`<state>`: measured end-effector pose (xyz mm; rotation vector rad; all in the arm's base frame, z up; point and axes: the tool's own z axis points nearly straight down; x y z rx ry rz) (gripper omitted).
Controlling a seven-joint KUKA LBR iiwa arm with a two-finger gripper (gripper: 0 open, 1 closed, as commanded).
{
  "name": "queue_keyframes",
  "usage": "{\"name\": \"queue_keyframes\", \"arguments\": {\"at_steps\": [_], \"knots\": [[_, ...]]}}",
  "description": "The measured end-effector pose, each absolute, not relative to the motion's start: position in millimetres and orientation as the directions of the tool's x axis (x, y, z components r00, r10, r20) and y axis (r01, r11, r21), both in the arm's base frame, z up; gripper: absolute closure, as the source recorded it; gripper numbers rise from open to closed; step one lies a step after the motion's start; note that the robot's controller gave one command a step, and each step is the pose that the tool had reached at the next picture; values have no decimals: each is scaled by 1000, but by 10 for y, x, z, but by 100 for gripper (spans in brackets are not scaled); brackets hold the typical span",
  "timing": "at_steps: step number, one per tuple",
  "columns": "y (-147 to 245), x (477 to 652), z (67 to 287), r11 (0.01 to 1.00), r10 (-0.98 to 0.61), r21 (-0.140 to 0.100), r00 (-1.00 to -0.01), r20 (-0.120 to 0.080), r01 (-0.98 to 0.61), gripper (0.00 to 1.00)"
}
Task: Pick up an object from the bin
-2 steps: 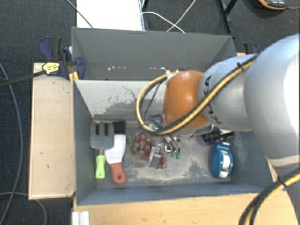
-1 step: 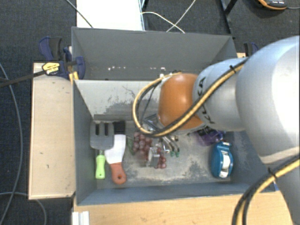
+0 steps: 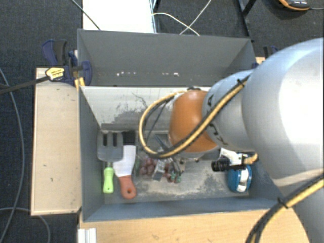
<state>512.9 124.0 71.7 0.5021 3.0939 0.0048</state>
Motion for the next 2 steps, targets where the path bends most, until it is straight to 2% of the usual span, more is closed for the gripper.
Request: {"name": "queue_keyframes", "arguments": {"at_steps": [1, 2], "knots": [[1240, 5129, 716, 949, 316, 4, -949, -7, 316, 100], [1238, 5118, 821, 949, 316, 4, -949, -6, 316, 100]]}}
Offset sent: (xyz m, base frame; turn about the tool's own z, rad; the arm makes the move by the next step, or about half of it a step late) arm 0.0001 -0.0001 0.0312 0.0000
